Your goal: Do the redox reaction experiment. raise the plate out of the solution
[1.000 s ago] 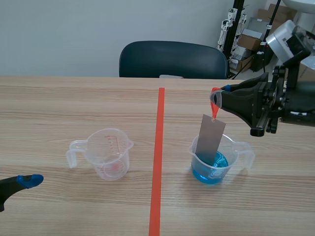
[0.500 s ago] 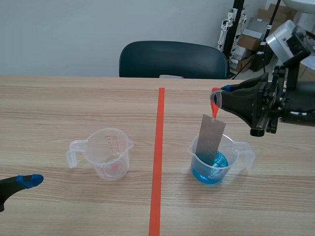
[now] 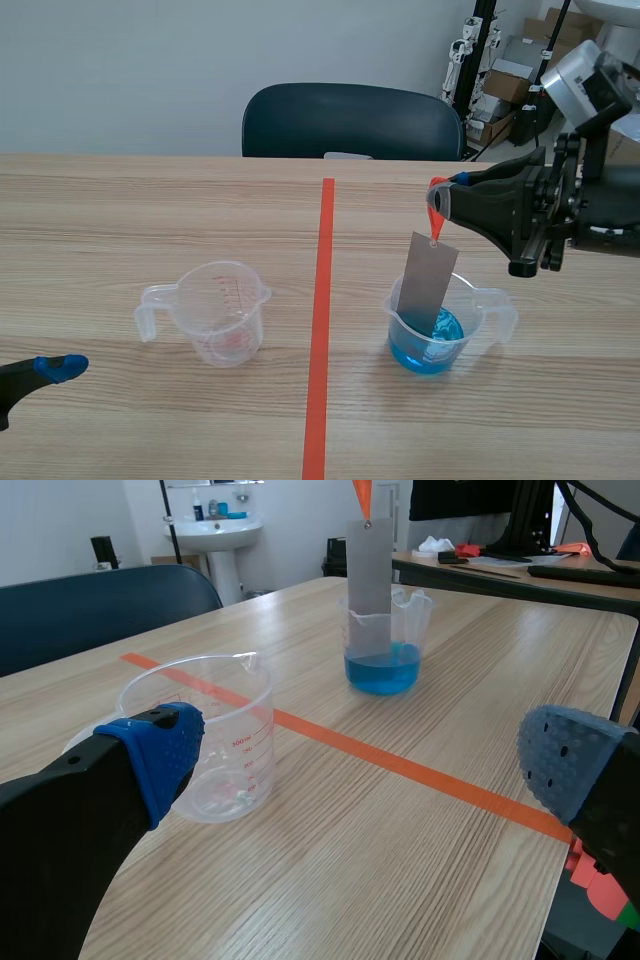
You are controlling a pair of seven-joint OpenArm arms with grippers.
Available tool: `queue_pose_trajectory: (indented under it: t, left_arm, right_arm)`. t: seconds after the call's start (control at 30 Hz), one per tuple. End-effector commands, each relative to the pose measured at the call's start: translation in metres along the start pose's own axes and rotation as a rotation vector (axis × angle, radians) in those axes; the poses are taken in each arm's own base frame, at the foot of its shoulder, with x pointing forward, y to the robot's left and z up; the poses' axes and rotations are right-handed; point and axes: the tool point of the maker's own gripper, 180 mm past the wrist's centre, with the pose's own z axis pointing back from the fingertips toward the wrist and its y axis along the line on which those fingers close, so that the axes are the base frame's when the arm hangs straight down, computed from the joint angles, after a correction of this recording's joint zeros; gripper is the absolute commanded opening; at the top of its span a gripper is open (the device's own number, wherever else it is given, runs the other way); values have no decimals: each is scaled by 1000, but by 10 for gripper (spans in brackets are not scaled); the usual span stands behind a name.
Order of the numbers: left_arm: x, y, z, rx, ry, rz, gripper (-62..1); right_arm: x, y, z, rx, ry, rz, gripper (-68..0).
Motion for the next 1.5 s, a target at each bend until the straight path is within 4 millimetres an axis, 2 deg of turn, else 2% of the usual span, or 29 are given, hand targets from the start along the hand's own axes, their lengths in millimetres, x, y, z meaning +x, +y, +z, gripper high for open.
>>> queue_pose_trajectory:
  t: [0.0, 1.2, 1.33, 1.47]
  left_arm:
    - [13, 3, -1, 2, -63, -15, 14]
    - [15, 5, -1, 7, -68, -19, 14]
    - [15, 7, -3, 5, -70, -24, -234]
    - [17, 11, -6, 1, -80, -39, -333]
  right_arm:
    - [12, -2, 3, 7, -33, 12, -673]
    - [48, 3, 28, 57, -33, 86, -673]
    - [49, 1, 32, 58, -18, 96, -673]
    - [53, 4, 34, 71, -1, 121, -673]
